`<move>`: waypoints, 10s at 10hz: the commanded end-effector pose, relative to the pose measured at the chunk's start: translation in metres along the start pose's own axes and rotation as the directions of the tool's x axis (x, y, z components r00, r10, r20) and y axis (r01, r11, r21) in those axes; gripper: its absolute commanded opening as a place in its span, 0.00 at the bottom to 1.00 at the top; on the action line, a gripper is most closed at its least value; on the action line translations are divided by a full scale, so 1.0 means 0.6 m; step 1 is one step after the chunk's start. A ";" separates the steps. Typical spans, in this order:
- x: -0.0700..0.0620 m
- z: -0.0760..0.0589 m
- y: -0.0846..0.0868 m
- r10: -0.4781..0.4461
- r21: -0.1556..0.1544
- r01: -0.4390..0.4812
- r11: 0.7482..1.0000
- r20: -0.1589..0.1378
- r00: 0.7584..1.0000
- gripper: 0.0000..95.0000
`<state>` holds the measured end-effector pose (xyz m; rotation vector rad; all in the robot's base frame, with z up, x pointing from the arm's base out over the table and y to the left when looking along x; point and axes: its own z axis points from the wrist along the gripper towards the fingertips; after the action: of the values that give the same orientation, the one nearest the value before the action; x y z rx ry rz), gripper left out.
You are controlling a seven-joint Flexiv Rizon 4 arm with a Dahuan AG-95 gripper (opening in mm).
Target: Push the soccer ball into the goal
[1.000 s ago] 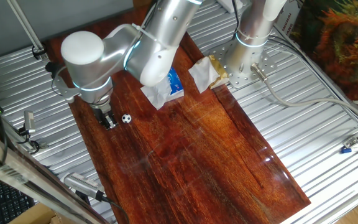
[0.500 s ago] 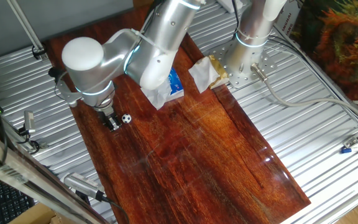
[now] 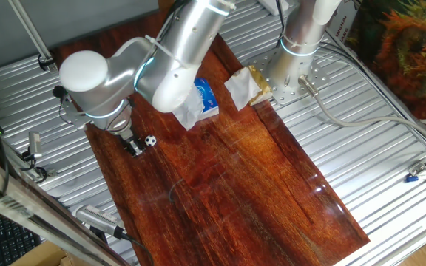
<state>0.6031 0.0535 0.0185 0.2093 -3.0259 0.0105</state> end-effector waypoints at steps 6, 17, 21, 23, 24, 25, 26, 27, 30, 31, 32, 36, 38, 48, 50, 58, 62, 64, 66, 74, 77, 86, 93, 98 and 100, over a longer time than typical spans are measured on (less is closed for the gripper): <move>0.064 -0.024 -0.034 0.001 0.024 0.000 1.000 -0.013 1.000 0.00; 0.044 -0.019 -0.056 -0.008 -0.017 0.009 1.000 0.052 0.999 0.00; 0.053 -0.016 -0.042 0.020 -0.020 -0.019 1.000 0.054 0.998 0.00; 0.039 -0.034 -0.024 0.045 -0.021 -0.044 0.999 0.027 0.999 0.00; 0.028 -0.045 -0.007 0.071 -0.023 -0.071 0.997 0.016 0.997 0.00; 0.020 -0.052 0.014 0.106 -0.025 -0.106 0.994 0.000 0.994 0.00; 0.014 -0.055 0.038 0.139 -0.021 -0.139 0.990 -0.006 0.990 0.00; 0.013 -0.053 0.052 0.154 -0.022 -0.154 0.988 -0.008 0.988 0.00; 0.024 -0.048 0.088 0.185 -0.024 -0.185 0.982 -0.008 0.983 0.00; 0.026 -0.052 0.094 0.184 -0.025 -0.184 0.983 -0.007 0.983 0.00; 0.026 -0.054 0.100 0.183 -0.025 -0.183 0.983 -0.007 0.983 0.00; 0.017 -0.061 0.170 0.240 -0.051 -0.240 0.969 -0.022 0.971 0.00; 0.017 -0.061 0.170 0.245 -0.066 -0.246 0.967 -0.028 0.969 0.00; 0.017 -0.059 0.170 0.230 -0.042 -0.229 0.972 0.019 0.973 0.00; 0.017 -0.059 0.170 0.251 -0.035 -0.249 0.968 0.054 0.967 0.00; 0.017 -0.059 0.170 0.283 -0.018 -0.282 0.959 0.070 0.957 0.00; 0.017 -0.059 0.170 0.272 -0.017 -0.272 0.962 0.071 0.960 0.00; 0.019 -0.057 0.172 0.282 -0.030 -0.281 0.959 0.030 0.959 0.00; 0.031 -0.045 0.178 0.299 -0.033 -0.299 0.954 0.009 0.954 0.00; 0.127 -0.001 0.189 0.274 -0.060 -0.276 0.959 -0.026 0.961 0.00; 0.144 0.006 0.194 0.273 -0.081 -0.276 0.958 -0.055 0.961 0.00; 0.178 0.008 0.209 0.301 -0.021 -0.301 0.953 0.035 0.953 0.00; 0.179 0.008 0.207 0.249 -0.028 -0.247 0.969 0.065 0.966 0.20; 0.183 0.010 0.197 0.209 -0.032 -0.207 0.978 0.064 0.976 0.40; 0.189 0.013 0.184 0.199 -0.039 -0.197 0.980 0.064 0.978 0.40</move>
<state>0.4747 0.1455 0.0232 -0.0937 -3.0970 -0.0374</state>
